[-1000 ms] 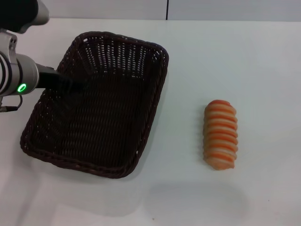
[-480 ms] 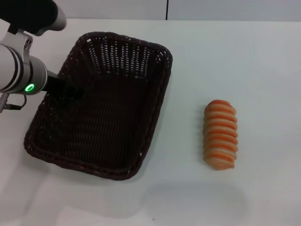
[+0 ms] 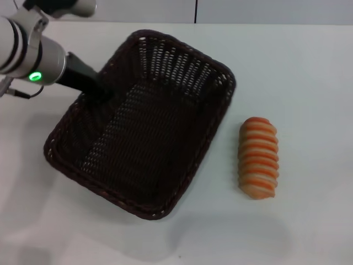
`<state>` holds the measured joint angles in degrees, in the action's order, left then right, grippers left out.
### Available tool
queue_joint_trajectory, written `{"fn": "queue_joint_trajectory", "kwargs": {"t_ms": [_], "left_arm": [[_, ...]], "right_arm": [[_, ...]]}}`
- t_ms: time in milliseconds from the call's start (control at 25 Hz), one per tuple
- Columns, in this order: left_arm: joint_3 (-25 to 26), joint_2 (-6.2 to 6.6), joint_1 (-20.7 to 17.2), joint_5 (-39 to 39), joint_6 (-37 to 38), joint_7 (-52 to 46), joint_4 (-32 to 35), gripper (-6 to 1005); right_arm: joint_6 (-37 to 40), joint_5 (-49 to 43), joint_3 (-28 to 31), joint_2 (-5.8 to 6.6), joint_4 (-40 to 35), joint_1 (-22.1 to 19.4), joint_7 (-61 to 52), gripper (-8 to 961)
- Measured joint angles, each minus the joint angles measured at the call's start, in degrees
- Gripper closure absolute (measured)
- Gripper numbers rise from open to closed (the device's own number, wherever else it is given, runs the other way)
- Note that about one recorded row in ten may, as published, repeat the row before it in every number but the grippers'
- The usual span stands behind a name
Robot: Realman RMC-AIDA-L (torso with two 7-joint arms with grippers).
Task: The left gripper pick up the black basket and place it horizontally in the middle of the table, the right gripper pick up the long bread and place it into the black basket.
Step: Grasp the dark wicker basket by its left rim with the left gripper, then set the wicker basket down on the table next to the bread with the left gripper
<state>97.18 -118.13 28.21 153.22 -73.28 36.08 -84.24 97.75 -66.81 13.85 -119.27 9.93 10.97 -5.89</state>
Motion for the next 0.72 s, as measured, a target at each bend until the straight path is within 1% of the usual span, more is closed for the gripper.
{"fn": "queue_joint_trajectory", "kwargs": {"t_ms": [40, 80, 120, 160, 240, 280, 320, 360, 440, 480, 520, 560, 640, 720], "left_arm": [[2.94, 0.03, 1.6, -3.2, -1.0, 3.86, 2.23, 706], [2.94, 0.03, 1.6, -3.2, -1.0, 3.86, 2.23, 716], [10.13, 0.06, 5.81, -9.71, -4.2, 13.55, 8.88, 727], [10.13, 0.06, 5.81, -9.71, -4.2, 13.55, 8.88, 737], [16.95, 0.28, 10.13, -13.17, -8.77, 22.91, 15.48, 758], [20.86, 0.67, 13.08, -14.14, -11.97, 28.02, 19.61, 766], [21.83, 0.8, 13.83, -14.24, -12.88, 29.23, 20.65, 774], [24.17, 1.22, 15.76, -14.57, -14.91, 32.54, 23.1, 781], [25.49, 1.63, 16.89, -15.18, -16.67, 34.98, 24.51, 797], [26.28, 2.03, 17.7, -16.23, -18.28, 37.12, 25.55, 799], [26.95, 2.79, 18.84, -18.64, -20.96, 40.43, 27.39, 800], [26.95, 2.79, 18.84, -18.64, -20.96, 40.43, 27.39, 802], [27.07, 3.38, 19.64, -20.44, -22.59, 42.24, 28.92, 805], [26.99, 3.58, 20.21, -21.55, -23.57, 43.13, 29.98, 808]], "right_arm": [[0.02, 0.0, 0.0, -0.02, 0.0, 0.0, 0.0, 162], [0.06, -0.01, 0.0, -0.04, 0.0, 0.0, 0.0, 163], [0.18, -0.03, 0.02, -0.06, 0.06, -0.12, 0.05, 164], [0.18, -0.03, 0.02, -0.06, 0.06, -0.12, 0.05, 165], [0.34, -0.03, 0.04, -0.08, 0.11, -0.33, 0.04, 166], [0.4, -0.04, 0.04, -0.1, 0.14, -0.38, 0.04, 167], [0.55, -0.06, 0.04, -0.15, 0.19, -0.42, 0.04, 167], [0.55, -0.06, 0.04, -0.15, 0.19, -0.42, 0.04, 168], [0.58, -0.11, 0.03, -0.15, 0.27, -0.42, 0.04, 170], [0.58, -0.13, 0.01, -0.16, 0.3, -0.43, 0.04, 170], [0.61, -0.15, -0.02, -0.17, 0.34, -0.43, 0.04, 171], [0.61, -0.15, -0.02, -0.17, 0.34, -0.43, 0.04, 172], [0.82, -0.17, -0.04, -0.18, 0.39, -0.42, 0.04, 173], [1.1, -0.17, -0.05, -0.2, 0.42, -0.43, 0.04, 175]]}}
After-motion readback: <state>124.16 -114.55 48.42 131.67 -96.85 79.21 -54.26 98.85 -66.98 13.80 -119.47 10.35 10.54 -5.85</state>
